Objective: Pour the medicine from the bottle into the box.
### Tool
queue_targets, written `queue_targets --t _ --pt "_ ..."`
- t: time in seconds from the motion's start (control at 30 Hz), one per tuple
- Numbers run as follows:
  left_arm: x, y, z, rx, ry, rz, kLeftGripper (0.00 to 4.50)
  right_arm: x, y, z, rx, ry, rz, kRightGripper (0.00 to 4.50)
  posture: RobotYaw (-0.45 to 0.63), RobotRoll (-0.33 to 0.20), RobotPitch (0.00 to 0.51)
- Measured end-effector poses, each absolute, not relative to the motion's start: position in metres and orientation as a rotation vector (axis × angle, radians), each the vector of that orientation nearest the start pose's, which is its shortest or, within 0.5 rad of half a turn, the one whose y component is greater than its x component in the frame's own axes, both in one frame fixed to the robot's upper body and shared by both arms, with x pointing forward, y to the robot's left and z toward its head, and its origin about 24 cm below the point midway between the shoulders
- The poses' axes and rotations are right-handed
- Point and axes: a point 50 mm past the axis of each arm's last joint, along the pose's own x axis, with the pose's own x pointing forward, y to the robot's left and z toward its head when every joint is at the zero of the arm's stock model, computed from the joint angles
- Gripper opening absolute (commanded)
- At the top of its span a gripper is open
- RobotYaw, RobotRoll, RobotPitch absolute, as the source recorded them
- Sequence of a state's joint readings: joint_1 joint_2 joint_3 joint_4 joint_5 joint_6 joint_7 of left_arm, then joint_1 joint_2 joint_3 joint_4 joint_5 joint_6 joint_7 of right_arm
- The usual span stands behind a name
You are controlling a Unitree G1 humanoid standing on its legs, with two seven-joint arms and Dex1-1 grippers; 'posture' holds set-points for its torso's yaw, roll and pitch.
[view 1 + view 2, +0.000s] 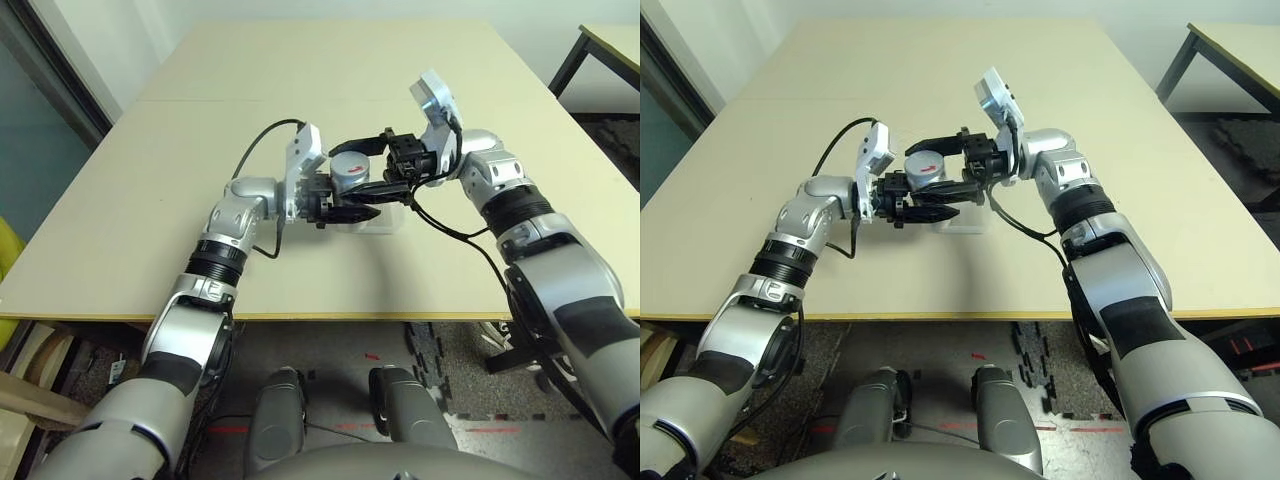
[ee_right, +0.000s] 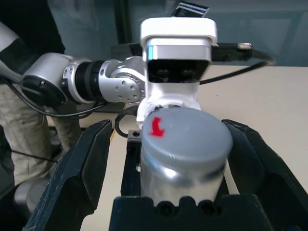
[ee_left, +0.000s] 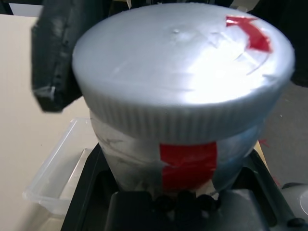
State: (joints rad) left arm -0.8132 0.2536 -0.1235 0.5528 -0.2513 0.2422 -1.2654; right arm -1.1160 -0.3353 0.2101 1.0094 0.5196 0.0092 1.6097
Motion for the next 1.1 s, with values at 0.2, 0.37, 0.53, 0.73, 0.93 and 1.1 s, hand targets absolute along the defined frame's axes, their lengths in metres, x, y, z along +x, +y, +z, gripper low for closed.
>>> queue_targets --t 0.2,0.37,0.53,0.73,0.93,1.1 --pt "0.346 0.093 0.143 0.082 0.081 -1.432 2.68 0.370 -0.120 0.189 -0.001 -0.070 1.638 4.50 -0.17 0.000 0.075" --pt "0.345 0.092 0.144 0.084 0.077 -1.433 2.68 0.371 -0.121 0.185 -0.006 -0.047 1.624 4.50 -0.17 0.000 0.072" --pt "0.347 0.094 0.144 0.083 0.071 -1.408 2.68 0.371 -0.122 0.186 -0.006 -0.048 1.622 4.50 -0.17 0.000 0.068" --pt "0.348 0.094 0.142 0.084 0.066 -1.392 2.68 0.370 -0.119 0.191 -0.018 -0.065 1.634 4.50 -0.17 0.000 0.067" --pt "0.349 0.093 0.139 0.082 0.070 -1.387 2.68 0.369 -0.109 0.192 -0.044 -0.072 1.654 4.50 -0.18 0.000 0.068" --pt "0.349 0.093 0.136 0.080 0.085 -1.385 2.68 0.370 -0.102 0.191 -0.057 -0.077 1.631 4.50 -0.18 0.000 0.068"
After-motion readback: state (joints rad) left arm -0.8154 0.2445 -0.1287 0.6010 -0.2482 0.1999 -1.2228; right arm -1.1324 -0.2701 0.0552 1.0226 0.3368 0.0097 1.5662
